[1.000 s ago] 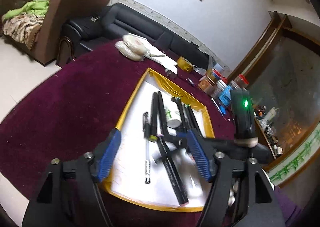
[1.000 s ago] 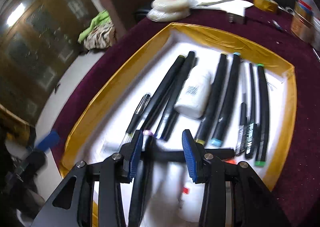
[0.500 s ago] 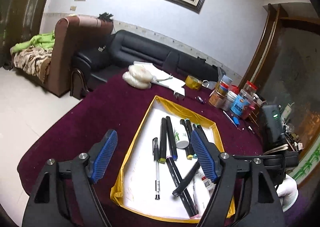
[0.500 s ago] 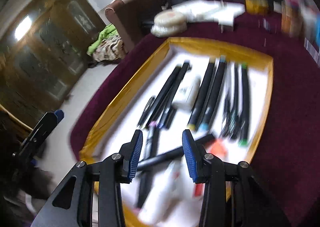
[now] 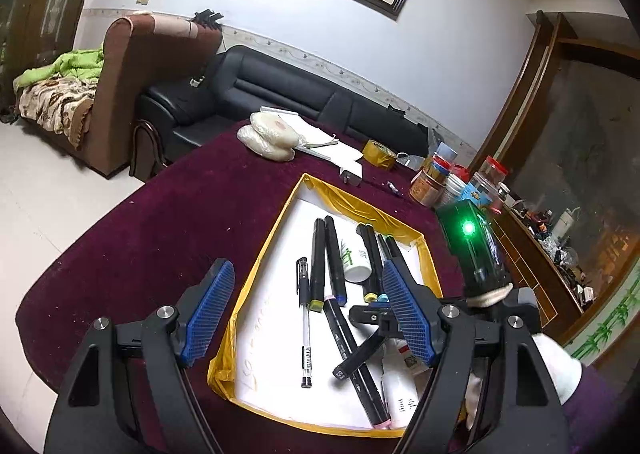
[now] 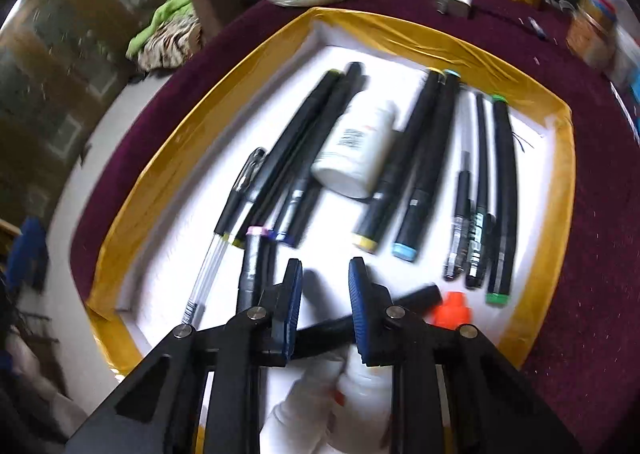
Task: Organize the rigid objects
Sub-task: 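Lower the bottle and marker into the tray and open both tools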
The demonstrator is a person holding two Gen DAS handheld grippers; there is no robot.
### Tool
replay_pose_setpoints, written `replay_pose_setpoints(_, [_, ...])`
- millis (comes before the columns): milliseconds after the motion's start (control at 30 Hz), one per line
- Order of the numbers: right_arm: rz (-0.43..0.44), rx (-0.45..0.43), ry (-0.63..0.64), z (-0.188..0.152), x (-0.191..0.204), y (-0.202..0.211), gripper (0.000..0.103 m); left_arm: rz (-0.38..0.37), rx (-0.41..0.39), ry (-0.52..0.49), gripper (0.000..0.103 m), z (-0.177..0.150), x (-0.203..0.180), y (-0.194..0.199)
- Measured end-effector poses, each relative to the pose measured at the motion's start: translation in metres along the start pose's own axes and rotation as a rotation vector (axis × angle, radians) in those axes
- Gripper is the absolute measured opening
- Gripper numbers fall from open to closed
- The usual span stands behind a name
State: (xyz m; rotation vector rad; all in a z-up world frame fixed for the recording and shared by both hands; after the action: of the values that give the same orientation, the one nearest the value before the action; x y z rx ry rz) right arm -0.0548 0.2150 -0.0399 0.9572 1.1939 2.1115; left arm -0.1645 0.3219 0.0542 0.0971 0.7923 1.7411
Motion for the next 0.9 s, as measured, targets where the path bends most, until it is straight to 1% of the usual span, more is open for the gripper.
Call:
replay_pose_setpoints(33, [0.024, -0.006, 0.012, 0.000, 0.006, -0.001, 0.021, -0.004, 0.006, 0.009, 0.077, -0.001, 0.002, -0.002])
replay_pose_setpoints(100, [0.123, -0.024, -0.012, 0.002, 0.010, -0.001, 0.021, -0.005, 0.012, 0.019, 0.077, -0.002, 0.005, -0.003])
replay_pose_setpoints(133, [0.137, -0.055, -0.029, 0.005, 0.009, 0.003, 0.021, -0.005, 0.014, 0.022, 0.077, -0.002, 0.006, -0.004])
replay_pose_setpoints(167, [0.125, -0.072, -0.027, 0.007, 0.007, 0.008, 0.021, -0.005, 0.014, 0.023, 0.077, -0.002, 0.008, -0.004])
replay_pose_setpoints(233, [0.126, -0.077, -0.005, 0.007, 0.007, 0.017, 0.021, -0.003, 0.005, 0.028, 0.077, -0.001, 0.011, -0.002])
replay_pose_setpoints(300, [0.149, -0.060, -0.009, 0.002, 0.005, 0.024, 0.021, 0.002, -0.003, 0.034, 0.077, 0.000, 0.014, -0.002])
replay_pose_setpoints(433, [0.252, -0.028, -0.082, -0.016, 0.004, 0.038, 0.022, -0.004, 0.011, 0.058, 0.077, -0.002, 0.019, -0.009])
replay_pose_setpoints(467, [0.256, -0.015, -0.099, -0.017, 0.003, 0.036, 0.022, -0.007, 0.018, 0.062, 0.077, -0.003, 0.019, -0.011])
replay_pose_setpoints(500, [0.238, 0.006, -0.113, -0.019, 0.001, 0.033, 0.022, -0.009, 0.023, 0.064, 0.077, -0.004, 0.020, -0.013])
replay_pose_setpoints(533, [0.184, 0.029, -0.136, -0.019, -0.004, 0.029, 0.022, -0.015, 0.027, 0.065, 0.077, -0.005, 0.020, -0.013])
replay_pose_setpoints(600, [0.139, 0.010, -0.168, -0.017, -0.012, 0.027, 0.024, -0.015, 0.027, 0.063, 0.077, -0.006, 0.020, -0.013])
replay_pose_setpoints(633, [0.129, 0.010, -0.205, -0.014, -0.019, 0.023, 0.024, -0.018, 0.026, 0.063, 0.077, -0.006, 0.020, -0.012])
replay_pose_setpoints(667, [0.138, 0.009, -0.239, -0.012, -0.023, 0.020, 0.032, -0.021, 0.025, 0.063, 0.077, -0.005, 0.020, -0.011])
replay_pose_setpoints(733, [0.141, 0.003, -0.299, -0.008, -0.031, 0.013, 0.038, -0.018, 0.019, 0.061, 0.077, -0.005, 0.020, -0.008])
replay_pose_setpoints(800, [0.142, 0.000, -0.323, -0.004, -0.033, 0.006, 0.038, -0.020, 0.019, 0.064, 0.077, -0.005, 0.022, -0.008])
replay_pose_setpoints(833, [0.146, -0.019, -0.312, -0.002, -0.030, 0.003, 0.040, -0.021, 0.020, 0.066, 0.077, -0.005, 0.023, -0.009])
replay_pose_setpoints(900, [0.151, -0.037, -0.297, -0.001, -0.027, 0.002, 0.040, -0.020, 0.029, 0.071, 0.077, -0.006, 0.025, -0.011])
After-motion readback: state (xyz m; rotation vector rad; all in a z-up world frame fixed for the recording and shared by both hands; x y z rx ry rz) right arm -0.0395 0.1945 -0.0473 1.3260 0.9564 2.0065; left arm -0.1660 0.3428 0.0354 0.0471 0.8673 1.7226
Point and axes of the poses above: each gripper's, at about its wrist camera, not at the fingertips, and y roughly against the way its jaws point, x to its left, z to its top, the point moved 5 cm from there along -y, roughly the way its jaws point, and after that the axes turned 10 degrees about z, right-handed, at the moved point
